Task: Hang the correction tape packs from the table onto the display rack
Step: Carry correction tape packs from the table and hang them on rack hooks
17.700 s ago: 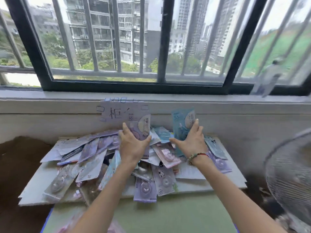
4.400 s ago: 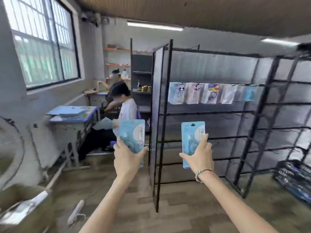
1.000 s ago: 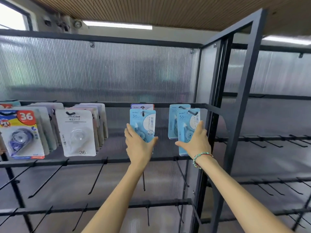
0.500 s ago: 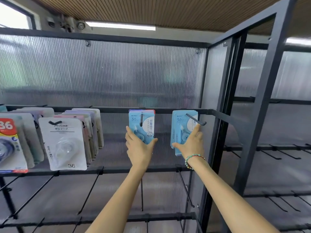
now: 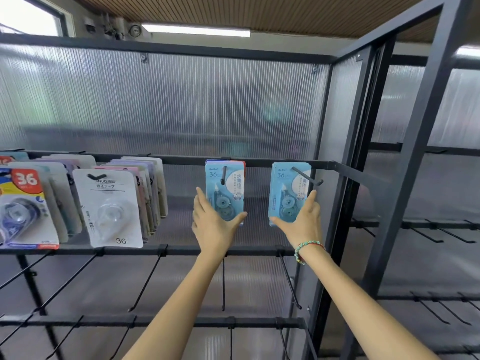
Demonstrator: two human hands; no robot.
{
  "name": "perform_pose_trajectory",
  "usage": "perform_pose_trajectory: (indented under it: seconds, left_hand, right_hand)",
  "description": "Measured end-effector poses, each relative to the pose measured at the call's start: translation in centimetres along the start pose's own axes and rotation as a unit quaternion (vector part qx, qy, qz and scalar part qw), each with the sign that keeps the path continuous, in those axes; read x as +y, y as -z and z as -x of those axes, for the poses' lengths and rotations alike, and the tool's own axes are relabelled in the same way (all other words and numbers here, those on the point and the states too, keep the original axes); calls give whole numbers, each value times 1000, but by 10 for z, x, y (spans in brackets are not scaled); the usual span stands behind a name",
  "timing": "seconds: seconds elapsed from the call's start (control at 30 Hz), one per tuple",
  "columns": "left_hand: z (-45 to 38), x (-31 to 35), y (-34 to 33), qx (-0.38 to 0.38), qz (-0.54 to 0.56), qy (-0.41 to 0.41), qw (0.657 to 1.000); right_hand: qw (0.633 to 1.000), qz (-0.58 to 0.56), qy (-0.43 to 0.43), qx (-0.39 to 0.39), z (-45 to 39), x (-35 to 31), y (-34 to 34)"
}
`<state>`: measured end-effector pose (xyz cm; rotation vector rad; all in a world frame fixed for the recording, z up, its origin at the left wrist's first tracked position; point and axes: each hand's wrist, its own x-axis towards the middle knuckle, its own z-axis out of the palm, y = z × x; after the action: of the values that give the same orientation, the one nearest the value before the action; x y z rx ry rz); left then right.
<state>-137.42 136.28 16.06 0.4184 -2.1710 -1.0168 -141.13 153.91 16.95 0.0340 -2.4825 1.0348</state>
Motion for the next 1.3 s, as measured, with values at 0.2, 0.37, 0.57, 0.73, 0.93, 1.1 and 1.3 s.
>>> perform_pose_trajectory:
  seconds: [0.2, 0.37, 0.57, 0.73, 0.93, 1.1, 1.3]
  left_hand:
    - [22, -6, 23, -32, -54, -57, 996]
    - [54, -14, 50, -58, -71, -92, 992]
    - [100, -43, 94, -69, -120, -87, 987]
    - [126, -81, 152, -52, -153, -58, 985]
    - [147, -140, 257, -3, -190, -11, 982]
    - [172, -199, 377, 57, -228, 34, 971]
    - [221, -275, 536, 136, -281, 108, 944]
  right_hand:
    - [996, 54, 60, -34, 30, 0, 13]
    - [989, 52, 99, -99, 63, -8, 23]
    - [978, 33, 150, -143, 112, -23, 17]
    - [964, 17, 186, -192, 165, -52, -9]
    - [935, 1, 255, -245, 240, -129, -49]
    - [902, -26, 317, -293, 324, -222, -91]
    - [849, -60, 402, -338, 450, -342, -142]
